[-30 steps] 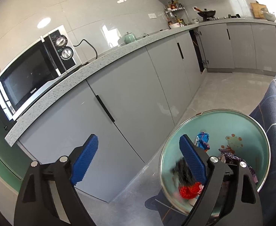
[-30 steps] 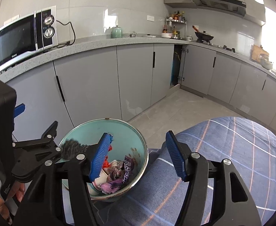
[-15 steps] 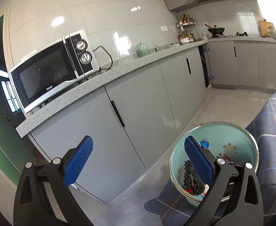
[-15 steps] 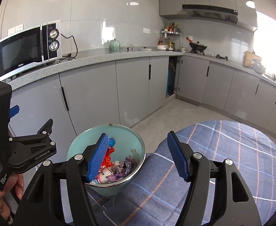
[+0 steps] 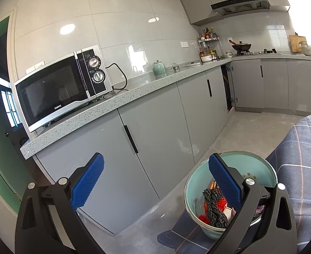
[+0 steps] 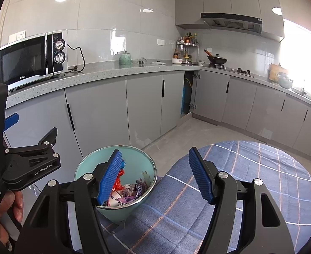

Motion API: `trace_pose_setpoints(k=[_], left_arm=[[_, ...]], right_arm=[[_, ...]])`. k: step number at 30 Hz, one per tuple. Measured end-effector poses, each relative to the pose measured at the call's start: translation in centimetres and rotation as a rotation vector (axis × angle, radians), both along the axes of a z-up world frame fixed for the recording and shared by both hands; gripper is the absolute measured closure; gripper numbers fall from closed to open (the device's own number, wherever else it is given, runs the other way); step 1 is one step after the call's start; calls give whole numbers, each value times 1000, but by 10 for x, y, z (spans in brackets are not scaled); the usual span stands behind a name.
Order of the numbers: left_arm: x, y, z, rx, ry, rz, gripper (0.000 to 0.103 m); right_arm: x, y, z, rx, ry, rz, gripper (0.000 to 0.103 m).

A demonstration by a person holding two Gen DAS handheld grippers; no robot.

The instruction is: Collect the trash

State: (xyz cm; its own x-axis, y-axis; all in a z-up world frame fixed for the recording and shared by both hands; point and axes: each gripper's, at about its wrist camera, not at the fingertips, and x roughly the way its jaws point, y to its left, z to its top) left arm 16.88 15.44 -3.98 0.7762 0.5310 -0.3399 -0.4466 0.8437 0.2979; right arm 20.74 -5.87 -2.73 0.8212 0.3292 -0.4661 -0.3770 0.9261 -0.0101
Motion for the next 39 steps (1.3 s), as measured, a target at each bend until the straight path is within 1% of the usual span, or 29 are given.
trace_pose_setpoints(k=[20,39], left_arm=[[-1,-1,3,1,-13,0,5],[1,-1,3,3,-4,18,5]], right_arm=[[-4,-5,0,4,-11,-8,37],[-6,-10,5,2,-23,-8,36]])
